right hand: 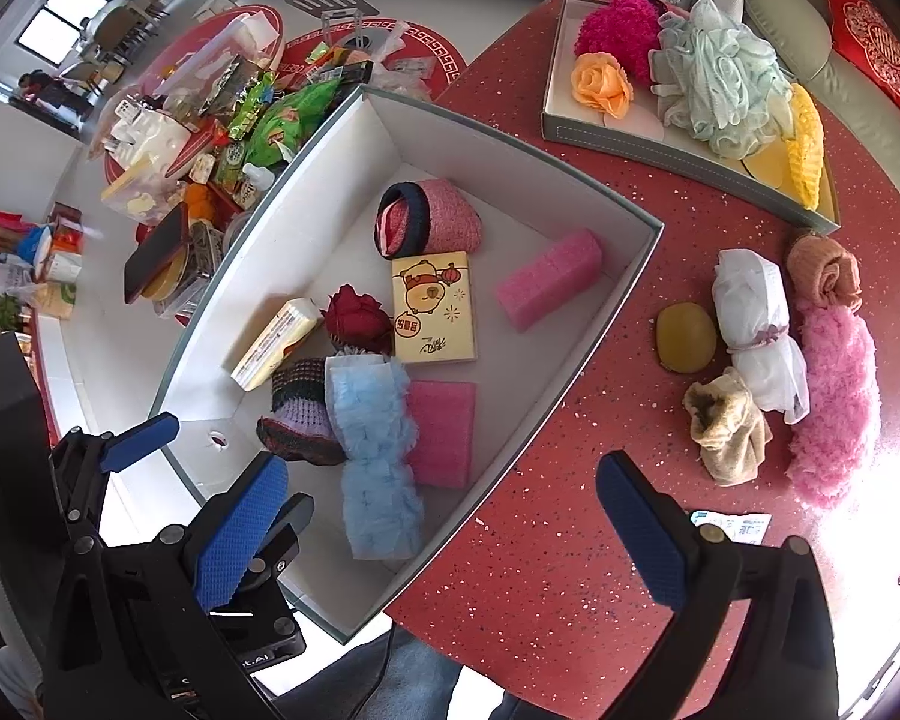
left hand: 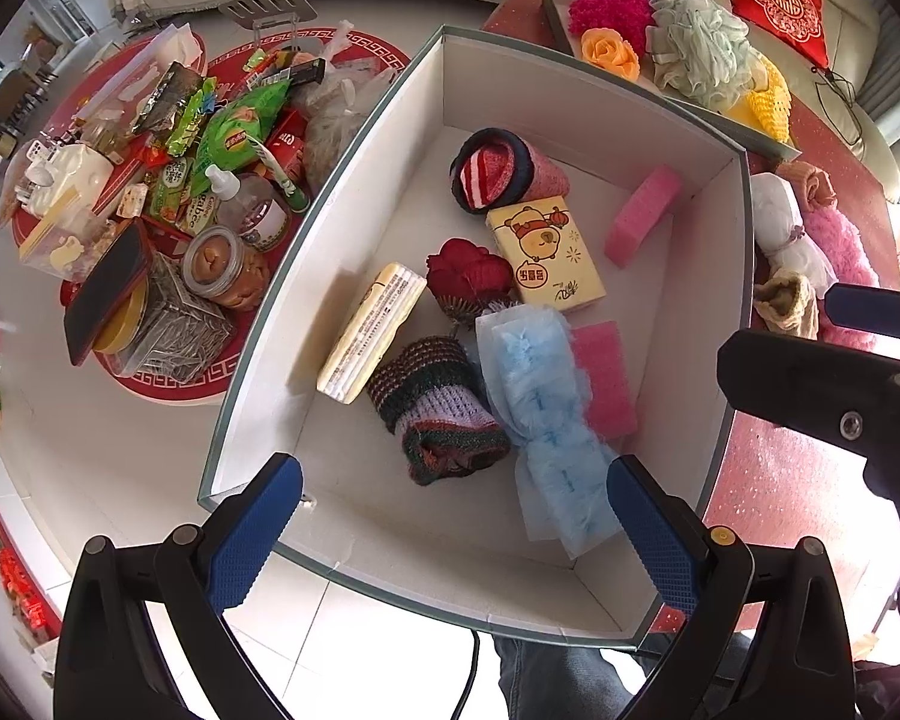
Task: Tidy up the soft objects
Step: 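Move both tools back over the remaining items on the table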
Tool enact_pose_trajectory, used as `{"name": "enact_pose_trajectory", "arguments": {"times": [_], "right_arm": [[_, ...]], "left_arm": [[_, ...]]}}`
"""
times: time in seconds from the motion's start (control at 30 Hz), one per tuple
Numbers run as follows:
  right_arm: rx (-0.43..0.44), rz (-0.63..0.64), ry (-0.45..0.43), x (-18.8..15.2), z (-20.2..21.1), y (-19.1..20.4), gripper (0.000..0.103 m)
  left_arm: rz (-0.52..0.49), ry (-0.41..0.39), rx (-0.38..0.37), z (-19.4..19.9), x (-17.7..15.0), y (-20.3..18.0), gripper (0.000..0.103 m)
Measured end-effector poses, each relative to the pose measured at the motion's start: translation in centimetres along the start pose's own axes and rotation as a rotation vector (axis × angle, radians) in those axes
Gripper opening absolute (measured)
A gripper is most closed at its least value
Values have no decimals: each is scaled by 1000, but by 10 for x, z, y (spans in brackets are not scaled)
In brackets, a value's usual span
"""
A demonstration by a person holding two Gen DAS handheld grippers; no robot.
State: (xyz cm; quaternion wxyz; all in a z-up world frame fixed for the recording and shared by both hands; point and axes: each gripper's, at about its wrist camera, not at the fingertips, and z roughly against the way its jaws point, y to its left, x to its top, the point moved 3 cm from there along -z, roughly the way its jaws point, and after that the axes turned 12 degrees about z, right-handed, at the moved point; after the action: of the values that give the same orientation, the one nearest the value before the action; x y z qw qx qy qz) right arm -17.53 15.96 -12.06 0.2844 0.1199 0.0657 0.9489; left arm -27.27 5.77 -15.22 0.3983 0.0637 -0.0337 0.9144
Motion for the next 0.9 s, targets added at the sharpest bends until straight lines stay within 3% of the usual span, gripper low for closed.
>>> {"name": "enact_pose_trajectory", "arguments": {"times": [0.6, 0.9], "right_arm": [[42, -33, -39, -15, 3, -3, 103], [55, -157, -41, -47, 5, -46, 103]], "left_arm": [[-72, 8, 78, 10, -8, -12, 102], [-190, 35, 62, 8, -17, -63, 102]]}}
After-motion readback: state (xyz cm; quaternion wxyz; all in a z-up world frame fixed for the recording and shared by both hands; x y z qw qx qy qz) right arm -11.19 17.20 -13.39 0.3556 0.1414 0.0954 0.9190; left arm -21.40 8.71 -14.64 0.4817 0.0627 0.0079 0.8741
